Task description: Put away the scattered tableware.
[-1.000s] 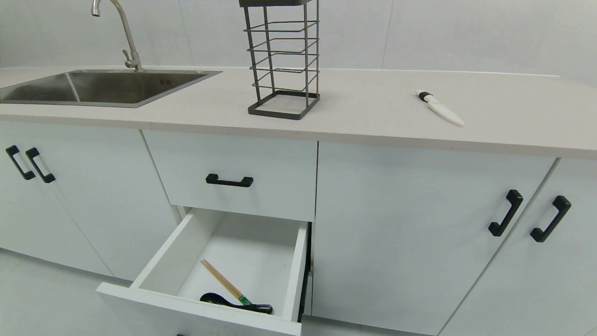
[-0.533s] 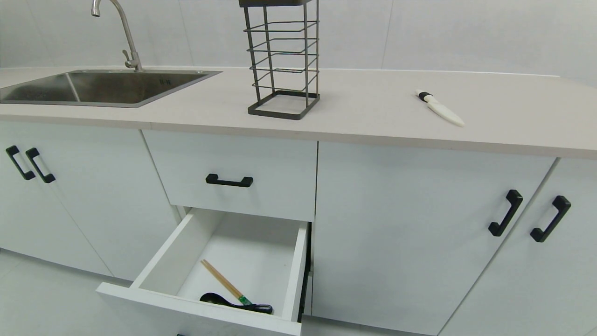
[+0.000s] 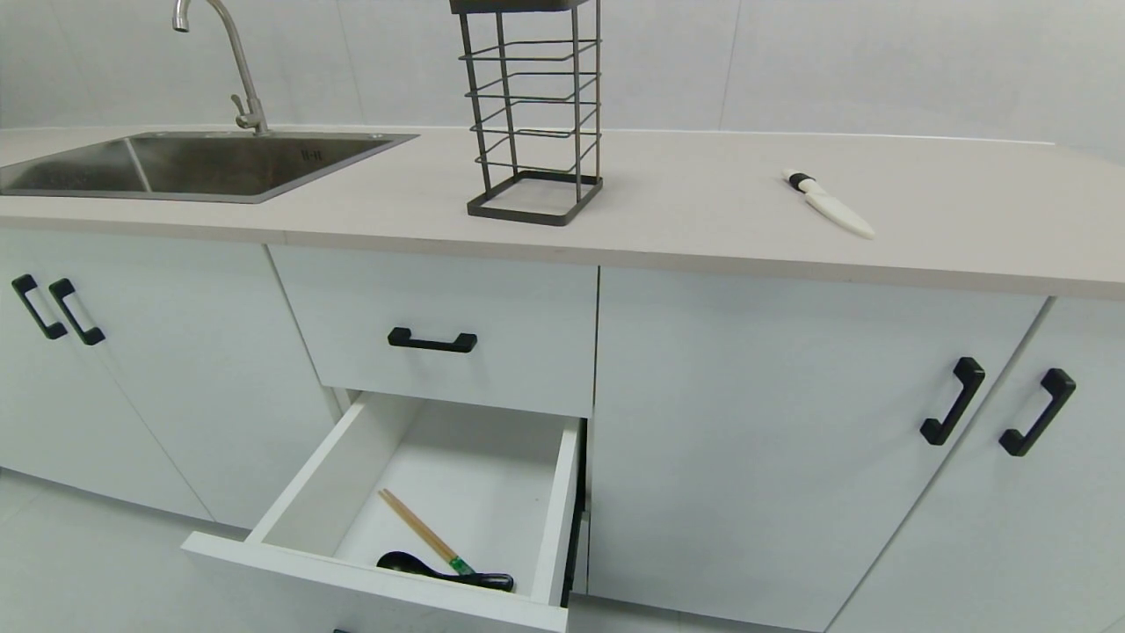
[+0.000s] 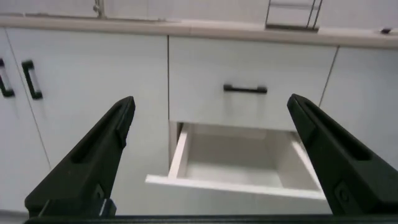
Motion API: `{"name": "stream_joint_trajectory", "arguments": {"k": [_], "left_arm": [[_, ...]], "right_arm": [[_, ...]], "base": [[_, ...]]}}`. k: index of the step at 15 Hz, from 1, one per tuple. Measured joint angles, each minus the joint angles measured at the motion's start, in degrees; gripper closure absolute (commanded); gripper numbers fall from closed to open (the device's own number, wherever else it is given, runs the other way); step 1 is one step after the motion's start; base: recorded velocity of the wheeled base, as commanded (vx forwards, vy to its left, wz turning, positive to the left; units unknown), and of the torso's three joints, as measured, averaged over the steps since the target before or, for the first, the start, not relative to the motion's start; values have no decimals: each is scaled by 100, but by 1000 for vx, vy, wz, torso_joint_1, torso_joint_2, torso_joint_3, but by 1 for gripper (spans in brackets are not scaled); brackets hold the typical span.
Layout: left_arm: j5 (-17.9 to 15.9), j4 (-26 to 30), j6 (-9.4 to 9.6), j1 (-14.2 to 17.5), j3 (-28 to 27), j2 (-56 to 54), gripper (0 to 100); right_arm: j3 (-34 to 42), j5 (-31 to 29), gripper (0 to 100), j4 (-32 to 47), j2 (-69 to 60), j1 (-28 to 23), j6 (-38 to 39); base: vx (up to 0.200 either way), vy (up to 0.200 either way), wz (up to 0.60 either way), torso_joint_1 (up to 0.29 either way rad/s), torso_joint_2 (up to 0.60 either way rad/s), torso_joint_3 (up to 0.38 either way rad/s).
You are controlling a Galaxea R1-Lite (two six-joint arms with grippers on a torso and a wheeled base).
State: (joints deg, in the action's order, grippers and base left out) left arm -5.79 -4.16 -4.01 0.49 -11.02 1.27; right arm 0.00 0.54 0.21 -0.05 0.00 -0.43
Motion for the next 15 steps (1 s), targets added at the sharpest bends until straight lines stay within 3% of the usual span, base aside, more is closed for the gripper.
{"name": "stream_joint_trajectory", "arguments": {"k": [4, 7, 10, 12, 15], "left_arm": [[-560, 274, -28, -145, -347, 595, 0], [-1039, 288, -291, -176, -542, 1631, 0], [-1276, 290, -400, -211, -588, 3029, 0], [-1334, 283, -404, -323, -397, 3944, 0], [-1336, 261, -127, -575, 99, 4994, 0]], "right_arm": [[0, 17, 0, -2, -2, 0, 10], [0, 15, 0, -2, 0, 0, 16], [0, 15, 0, -2, 0, 0, 13], [0, 20, 0, -2, 0, 0, 18], [0, 15, 0, -2, 0, 0, 16]], "base": [[0, 0, 0, 0, 0, 0], [0, 0, 0, 0, 0, 0], [0, 0, 0, 0, 0, 0], [0, 0, 0, 0, 0, 0], [0, 0, 0, 0, 0, 0]]}}
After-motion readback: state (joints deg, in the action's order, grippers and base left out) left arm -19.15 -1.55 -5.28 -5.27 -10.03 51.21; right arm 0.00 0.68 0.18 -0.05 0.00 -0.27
